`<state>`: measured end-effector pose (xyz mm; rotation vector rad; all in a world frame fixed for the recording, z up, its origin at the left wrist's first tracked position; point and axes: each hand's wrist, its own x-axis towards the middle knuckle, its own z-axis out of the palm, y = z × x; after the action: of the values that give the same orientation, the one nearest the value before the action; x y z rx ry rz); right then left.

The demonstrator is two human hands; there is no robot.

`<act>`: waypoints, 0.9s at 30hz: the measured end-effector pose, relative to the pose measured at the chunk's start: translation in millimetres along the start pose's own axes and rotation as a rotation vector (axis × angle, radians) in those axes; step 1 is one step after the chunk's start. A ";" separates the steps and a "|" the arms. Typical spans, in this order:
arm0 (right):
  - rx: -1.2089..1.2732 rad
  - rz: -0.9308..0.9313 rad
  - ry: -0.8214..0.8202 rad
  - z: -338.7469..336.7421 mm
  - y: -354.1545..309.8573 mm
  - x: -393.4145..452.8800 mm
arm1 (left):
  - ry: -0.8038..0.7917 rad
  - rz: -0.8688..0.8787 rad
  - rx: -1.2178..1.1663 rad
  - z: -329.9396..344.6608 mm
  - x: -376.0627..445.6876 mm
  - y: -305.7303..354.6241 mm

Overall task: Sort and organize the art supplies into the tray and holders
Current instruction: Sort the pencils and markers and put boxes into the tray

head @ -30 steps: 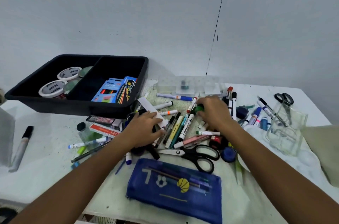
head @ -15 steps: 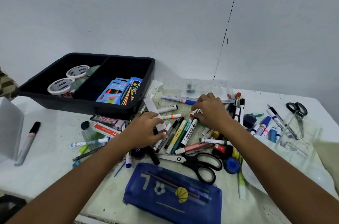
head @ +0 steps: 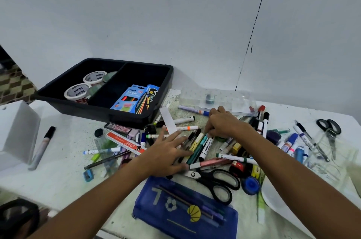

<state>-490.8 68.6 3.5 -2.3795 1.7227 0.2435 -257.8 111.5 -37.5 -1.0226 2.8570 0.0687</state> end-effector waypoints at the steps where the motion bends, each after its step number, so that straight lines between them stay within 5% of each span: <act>1: 0.002 -0.017 0.006 -0.4 1.9 1.7 | 0.024 -0.004 -0.006 1.6 0.3 0.2; 6: 0.101 -0.082 -0.029 -1.5 15.1 7.5 | 0.139 -0.037 -0.105 5.6 -0.4 3.6; 10: 0.466 -0.106 -0.087 -16.6 35.9 -4.9 | 0.575 -0.234 -0.493 -5.7 -2.9 9.1; 14: 0.782 -0.039 0.068 -25.7 56.8 -27.5 | 0.829 -0.476 -0.835 -22.5 -3.1 15.6; 21: 1.305 -0.005 0.214 -10.1 27.5 -64.2 | 0.791 -0.650 -1.677 -53.3 17.4 46.4; 27: 1.359 0.003 0.134 -3.8 8.3 -79.9 | 0.910 -0.687 -1.690 -73.1 29.7 60.9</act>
<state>-523.4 138.5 26.3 -1.3456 1.2105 -0.8332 -325.5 134.1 32.0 -2.5741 2.0939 2.7841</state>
